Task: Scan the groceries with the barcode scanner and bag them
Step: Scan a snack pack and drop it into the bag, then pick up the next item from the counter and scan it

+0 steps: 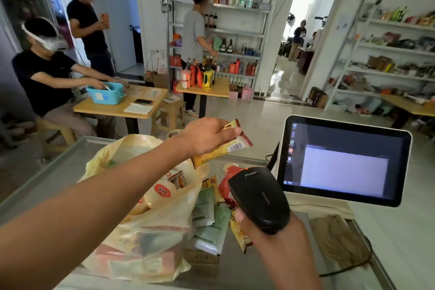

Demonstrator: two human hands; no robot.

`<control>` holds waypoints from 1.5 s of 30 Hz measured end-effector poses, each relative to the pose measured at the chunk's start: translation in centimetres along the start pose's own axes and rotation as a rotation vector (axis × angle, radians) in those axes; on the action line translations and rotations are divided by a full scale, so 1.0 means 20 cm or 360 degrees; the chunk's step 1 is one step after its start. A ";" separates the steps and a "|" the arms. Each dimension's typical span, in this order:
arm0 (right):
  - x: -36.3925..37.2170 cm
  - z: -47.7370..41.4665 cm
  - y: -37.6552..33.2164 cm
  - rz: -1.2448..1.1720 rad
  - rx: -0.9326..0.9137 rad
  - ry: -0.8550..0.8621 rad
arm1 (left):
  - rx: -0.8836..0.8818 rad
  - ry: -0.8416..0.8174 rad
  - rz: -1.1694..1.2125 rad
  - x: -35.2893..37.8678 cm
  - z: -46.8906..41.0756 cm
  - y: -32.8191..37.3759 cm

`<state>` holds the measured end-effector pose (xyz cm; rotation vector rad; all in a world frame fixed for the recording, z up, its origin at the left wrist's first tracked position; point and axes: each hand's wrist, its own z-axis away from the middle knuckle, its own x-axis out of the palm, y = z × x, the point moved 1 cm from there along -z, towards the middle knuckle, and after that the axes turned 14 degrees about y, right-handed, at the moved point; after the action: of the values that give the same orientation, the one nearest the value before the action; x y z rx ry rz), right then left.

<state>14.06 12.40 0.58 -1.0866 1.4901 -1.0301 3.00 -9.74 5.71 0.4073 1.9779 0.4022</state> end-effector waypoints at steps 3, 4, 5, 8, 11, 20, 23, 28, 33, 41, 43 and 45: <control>0.01 -0.02 -0.01 -0.0002 0.0037 0.0026 | 0.0007 0.0020 0.0043 -0.01 -0.02 -0.01; 0.01 -0.02 -0.02 0.0010 0.0049 0.0036 | 0.0010 0.0017 0.0047 -0.01 -0.02 -0.01; 0.02 -0.03 -0.03 0.0018 0.0049 0.0048 | 0.0011 0.0009 0.0046 -0.01 -0.03 -0.01; 0.03 -0.02 -0.05 0.0064 0.0019 0.0061 | 0.0022 -0.0019 0.0018 0.00 -0.04 -0.02; 0.04 -0.02 -0.05 0.0089 0.0015 0.0040 | 0.0047 -0.0048 -0.0014 0.01 -0.04 -0.02; 0.02 -0.02 -0.03 0.0133 0.0053 0.0088 | 0.0061 -0.0093 -0.0034 0.03 -0.03 -0.02; 0.00 -0.01 -0.02 0.0143 0.0089 0.0082 | 0.0066 -0.0093 -0.0050 0.03 -0.02 -0.01; -0.02 0.00 -0.03 0.0144 0.0119 0.0076 | 0.0036 -0.0079 -0.0030 0.03 -0.02 0.00; -0.01 0.01 -0.01 0.0042 0.0132 0.0047 | -0.0015 -0.0038 -0.0082 0.00 0.01 -0.01; 0.24 -0.06 0.00 -0.0036 0.0086 -0.0050 | -0.0427 0.0195 0.0247 -0.26 0.26 -0.34; 0.31 -0.07 0.00 -0.0076 0.0077 -0.0094 | -0.0633 0.0136 0.0241 -0.25 0.33 -0.48; 0.37 -0.06 -0.01 -0.0086 0.0065 -0.0129 | -0.0770 0.0125 0.0104 -0.18 0.39 -0.64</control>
<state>11.96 5.24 -0.69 -1.1320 1.3763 -1.0373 10.25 -22.00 -0.41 0.1479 1.8666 0.9245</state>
